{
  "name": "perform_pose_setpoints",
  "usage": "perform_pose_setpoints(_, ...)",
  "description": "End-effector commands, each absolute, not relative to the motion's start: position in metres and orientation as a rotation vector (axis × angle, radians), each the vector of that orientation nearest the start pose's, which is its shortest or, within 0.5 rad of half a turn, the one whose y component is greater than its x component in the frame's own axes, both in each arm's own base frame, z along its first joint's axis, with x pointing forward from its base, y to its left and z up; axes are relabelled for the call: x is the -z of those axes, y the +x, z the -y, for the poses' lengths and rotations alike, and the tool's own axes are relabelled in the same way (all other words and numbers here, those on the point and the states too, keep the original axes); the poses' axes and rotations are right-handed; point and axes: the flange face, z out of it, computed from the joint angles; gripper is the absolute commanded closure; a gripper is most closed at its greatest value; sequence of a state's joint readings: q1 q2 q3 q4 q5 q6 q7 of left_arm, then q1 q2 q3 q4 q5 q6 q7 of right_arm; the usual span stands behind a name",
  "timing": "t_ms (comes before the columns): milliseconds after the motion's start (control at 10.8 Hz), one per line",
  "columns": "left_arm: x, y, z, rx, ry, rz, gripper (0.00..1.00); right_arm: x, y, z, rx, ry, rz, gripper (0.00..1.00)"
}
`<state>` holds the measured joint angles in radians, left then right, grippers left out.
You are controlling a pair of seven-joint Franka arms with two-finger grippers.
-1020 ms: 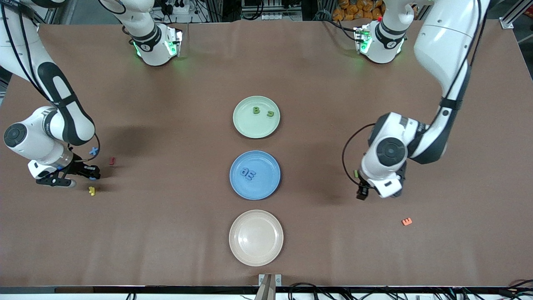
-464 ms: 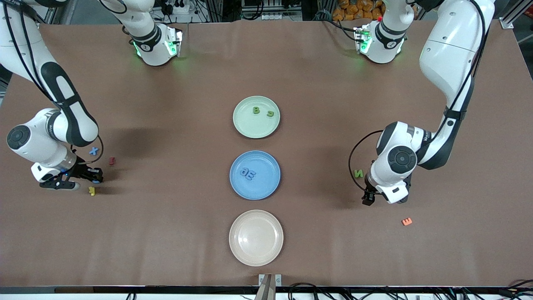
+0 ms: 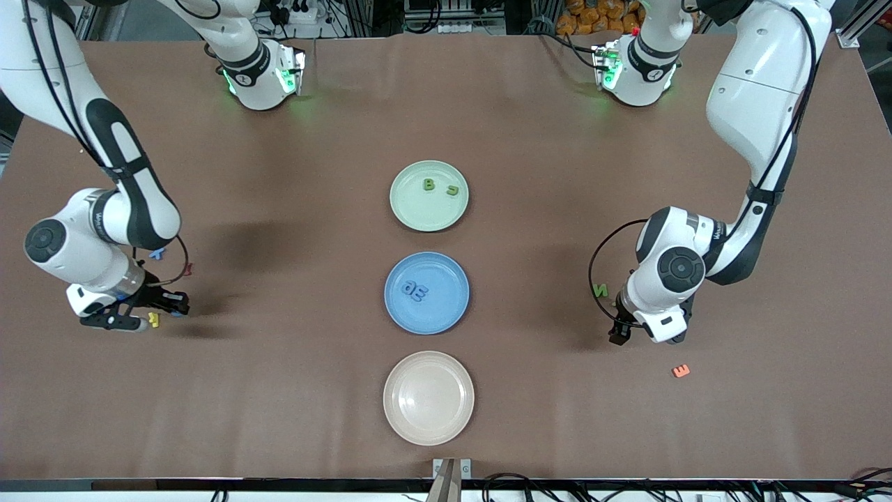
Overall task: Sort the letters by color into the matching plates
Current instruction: 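Place the G on the blue plate while the left gripper grasps green p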
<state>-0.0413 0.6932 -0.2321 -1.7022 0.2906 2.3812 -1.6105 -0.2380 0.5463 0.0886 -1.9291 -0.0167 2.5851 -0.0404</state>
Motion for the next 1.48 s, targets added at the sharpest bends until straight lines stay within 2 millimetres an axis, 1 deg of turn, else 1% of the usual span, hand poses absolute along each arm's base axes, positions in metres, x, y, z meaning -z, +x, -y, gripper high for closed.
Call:
perform_pose_setpoints(0,-0.185,0.642,0.165,0.083,-2.644,1.716,0.0,-0.235,0.649,0.02,0.203,-3.077,-0.213,0.73)
perform_pose_setpoints(93,-0.183,0.641,0.162,0.085,-2.644,1.724,0.0,-0.236,0.653,-0.01,0.208,-3.062,-0.23,0.73)
perform_pose_setpoints(185,-0.178,0.637,0.16,0.09,-2.654,1.725,0.0,-0.241,0.656,-0.045,0.22,-3.051,-0.237,0.73)
perform_pose_setpoints(464,-0.173,0.635,0.153,0.101,-2.661,1.749,0.0,-0.24,0.653,-0.149,0.222,-3.024,-0.216,0.73)
perform_pose_setpoints(649,-0.173,0.637,0.145,0.1,-2.648,1.769,0.0,-0.241,0.646,-0.217,0.232,-3.01,-0.134,0.73)
perform_pose_setpoints(835,-0.173,0.637,0.145,0.1,-2.648,1.769,0.0,-0.241,0.636,-0.274,0.245,-2.996,-0.009,0.72)
perform_pose_setpoints(927,-0.173,0.636,0.145,0.098,-2.647,1.768,0.0,-0.24,0.633,-0.297,0.256,-2.987,0.047,0.72)
perform_pose_setpoints(1020,-0.172,0.636,0.146,0.096,-2.648,1.765,0.0,-0.245,0.633,-0.318,0.278,-2.973,0.085,0.72)
perform_pose_setpoints(1113,-0.172,0.636,0.146,0.096,-2.638,1.781,0.12,-0.244,0.631,-0.338,0.287,-2.961,0.116,0.72)
perform_pose_setpoints(1206,-0.172,0.635,0.146,0.096,-2.632,1.789,0.57,-0.24,0.624,-0.354,0.282,-2.958,0.15,0.72)
perform_pose_setpoints(1298,-0.173,0.634,0.147,0.09,-2.618,1.815,0.99,-0.234,0.619,-0.365,0.275,-2.957,0.175,0.72)
perform_pose_setpoints(1391,-0.173,0.633,0.147,0.088,-2.587,1.858,1.0,-0.23,0.614,-0.378,0.278,-2.95,0.205,0.71)
